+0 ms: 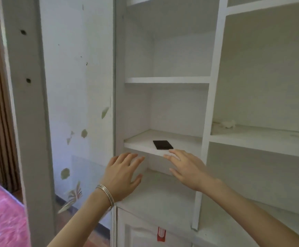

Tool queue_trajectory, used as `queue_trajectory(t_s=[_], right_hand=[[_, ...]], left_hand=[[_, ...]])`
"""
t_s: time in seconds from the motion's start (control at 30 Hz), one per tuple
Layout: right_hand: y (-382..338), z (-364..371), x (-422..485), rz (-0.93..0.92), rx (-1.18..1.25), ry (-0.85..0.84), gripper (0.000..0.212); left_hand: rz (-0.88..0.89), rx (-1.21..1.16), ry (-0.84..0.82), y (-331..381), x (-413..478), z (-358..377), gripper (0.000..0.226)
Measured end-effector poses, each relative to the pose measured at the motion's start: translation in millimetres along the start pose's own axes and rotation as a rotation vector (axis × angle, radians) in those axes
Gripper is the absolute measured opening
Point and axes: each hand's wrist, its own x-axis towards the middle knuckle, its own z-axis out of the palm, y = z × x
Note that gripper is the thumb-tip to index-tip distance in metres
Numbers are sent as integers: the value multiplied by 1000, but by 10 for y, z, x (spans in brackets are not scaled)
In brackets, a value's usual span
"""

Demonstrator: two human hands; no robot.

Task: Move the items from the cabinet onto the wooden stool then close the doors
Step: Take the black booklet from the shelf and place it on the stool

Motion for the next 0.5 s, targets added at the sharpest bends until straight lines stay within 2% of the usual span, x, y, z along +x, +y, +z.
queue_trajectory(t_s=[0.3,0.5], right_hand=[[547,501,848,47,48,-87,59],[719,871,1122,114,74,-265,73]], left_hand=[[-21,12,-38,-204,662,611,50],[-28,18,-130,-231,686,1052,52]])
